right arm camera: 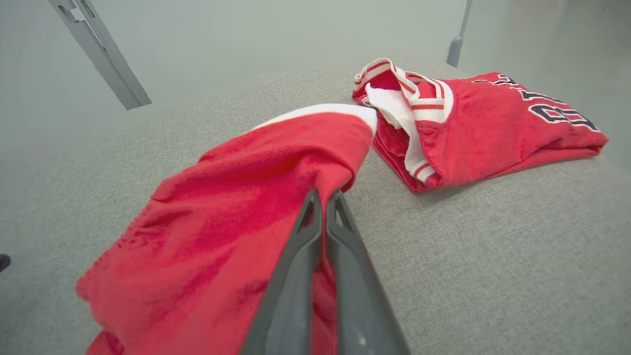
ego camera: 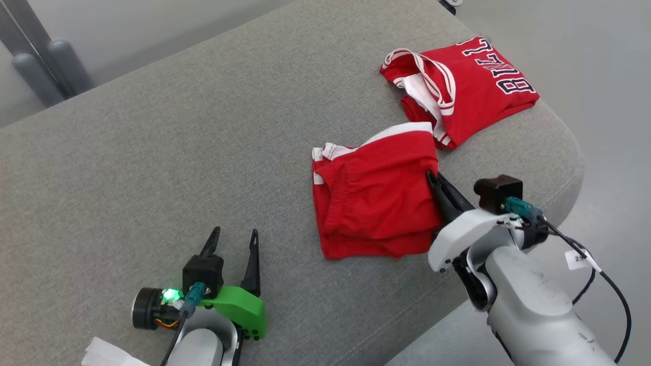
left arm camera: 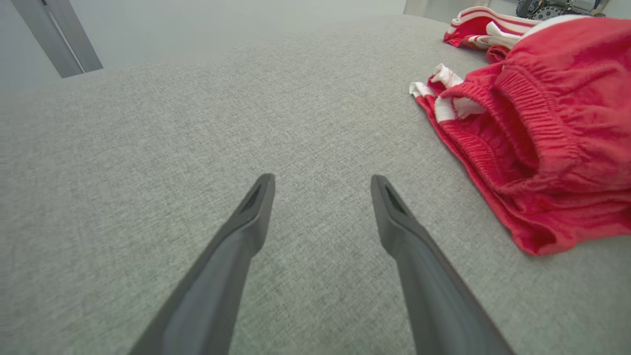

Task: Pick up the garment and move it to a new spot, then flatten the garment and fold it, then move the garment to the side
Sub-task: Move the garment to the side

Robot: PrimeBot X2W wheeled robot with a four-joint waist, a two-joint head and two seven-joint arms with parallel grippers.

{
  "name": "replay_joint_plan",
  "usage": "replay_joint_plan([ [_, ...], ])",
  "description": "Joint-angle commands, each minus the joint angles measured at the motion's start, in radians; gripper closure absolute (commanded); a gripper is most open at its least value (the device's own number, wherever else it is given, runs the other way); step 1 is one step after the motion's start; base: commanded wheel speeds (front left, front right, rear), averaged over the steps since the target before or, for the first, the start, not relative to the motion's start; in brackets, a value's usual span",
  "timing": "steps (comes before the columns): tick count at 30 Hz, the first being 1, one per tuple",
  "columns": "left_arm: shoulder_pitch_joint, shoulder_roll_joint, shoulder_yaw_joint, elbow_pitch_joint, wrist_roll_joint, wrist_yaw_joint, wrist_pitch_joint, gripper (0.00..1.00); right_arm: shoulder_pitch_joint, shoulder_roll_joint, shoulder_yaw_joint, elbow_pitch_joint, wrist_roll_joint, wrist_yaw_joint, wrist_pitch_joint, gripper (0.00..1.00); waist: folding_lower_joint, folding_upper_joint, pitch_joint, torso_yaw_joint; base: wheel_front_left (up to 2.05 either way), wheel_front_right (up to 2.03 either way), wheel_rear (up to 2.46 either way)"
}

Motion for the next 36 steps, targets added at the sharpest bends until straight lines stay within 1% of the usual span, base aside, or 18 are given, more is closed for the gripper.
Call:
replay_joint_plan([
  [1, 0.006, 0.007, 0.011, -0.002, 0.005, 0.009, 0.0, 0.0, -0.038, -0.01, 0.017, 0.015, -0.006, -0.001, -0.003, 1.0, 0.0, -0.0001, 0.012, 0.003, 0.0, 0.0, 0.0],
  [7, -0.009, 0.007, 0.021, -0.003, 0.037, 0.004, 0.0, 0.0, -0.195, -0.112, 0.034, 0.096, -0.039, -0.001, -0.003, 1.0, 0.0, -0.0001, 0.056, 0.089, 0.0, 0.0, 0.0],
  [9, -0.021, 0.007, 0.022, -0.004, 0.045, 0.003, 0.0, 0.0, -0.248, -0.156, 0.034, 0.13, -0.054, -0.001, -0.003, 1.0, 0.0, -0.0001, 0.071, 0.124, 0.0, 0.0, 0.0],
  [10, -0.027, 0.007, 0.021, -0.006, 0.05, 0.003, 0.0, 0.0, -0.277, -0.184, 0.028, 0.151, -0.067, -0.001, -0.003, 1.0, 0.0, -0.0001, 0.08, 0.143, 0.0, 0.0, 0.0],
  [14, -0.039, 0.007, 0.027, -0.008, 0.064, 0.002, 0.0, 0.0, -0.37, -0.251, -0.005, 0.237, -0.108, -0.001, -0.003, 1.0, 0.0, -0.0001, 0.112, 0.206, 0.0, 0.0, 0.0],
  [17, -0.051, 0.007, 0.026, -0.013, 0.069, 0.002, 0.0, 0.0, -0.424, -0.309, -0.054, 0.301, -0.144, -0.001, -0.003, 1.0, 0.0, -0.0001, 0.133, 0.249, 0.0, 0.0, 0.0],
  [21, -0.06, 0.007, 0.03, -0.02, 0.079, 0.004, 0.0, 0.0, -0.466, -0.385, -0.144, 0.385, -0.212, -0.001, -0.003, 1.0, 0.0, -0.0001, 0.155, 0.292, 0.0, 0.0, 0.0],
  [23, -0.061, 0.007, 0.031, -0.022, 0.08, 0.005, 0.001, 0.0, -0.479, -0.428, -0.209, 0.422, -0.246, -0.001, -0.003, 1.0, 0.0, -0.0001, 0.163, 0.309, 0.0, 0.0, 0.0],
  [24, -0.063, 0.007, 0.032, -0.022, 0.081, 0.005, 0.001, 0.0, -0.482, -0.45, -0.25, 0.435, -0.267, -0.001, -0.003, 0.97, 0.0, -0.0001, 0.166, 0.316, 0.0, 0.0, 0.0],
  [25, -0.063, 0.007, 0.034, -0.022, 0.081, 0.007, 0.001, 0.0, -0.482, -0.462, -0.283, 0.445, -0.284, -0.001, -0.003, 0.46, 0.0, -0.0001, 0.167, 0.321, 0.0, 0.0, 0.0],
  [26, -0.062, 0.007, 0.037, -0.022, 0.082, 0.008, 0.001, 0.0, -0.478, -0.469, -0.327, 0.45, -0.31, -0.001, -0.003, 0.0, 0.0, -0.0001, 0.168, 0.326, 0.0, 0.0, 0.0],
  [29, -0.056, 0.009, 0.047, -0.021, 0.085, 0.011, 0.002, 0.0, -0.454, -0.464, -0.442, 0.426, -0.373, -0.001, -0.003, 0.0, 0.0, -0.0001, 0.166, 0.332, 0.0, 0.0, 0.0],
  [30, -0.053, 0.009, 0.054, -0.022, 0.081, 0.016, 0.002, 0.0, -0.442, -0.452, -0.487, 0.411, -0.391, -0.001, -0.003, 0.0, 0.0, -0.0001, 0.164, 0.332, 0.0, 0.0, 0.0],
  [33, -0.037, 0.009, 0.066, -0.025, 0.071, 0.019, 0.002, 0.0, -0.411, -0.399, -0.571, 0.33, -0.462, -0.001, -0.003, 0.0, 0.0, -0.0001, 0.154, 0.329, 0.0, 0.0, 0.0],
  [36, -0.028, 0.009, 0.075, -0.027, 0.069, 0.02, 0.002, 0.0, -0.377, -0.316, -0.612, 0.244, -0.502, -0.001, -0.003, 0.0, 0.0, -0.0001, 0.144, 0.323, 0.0, 0.0, 0.0],
])
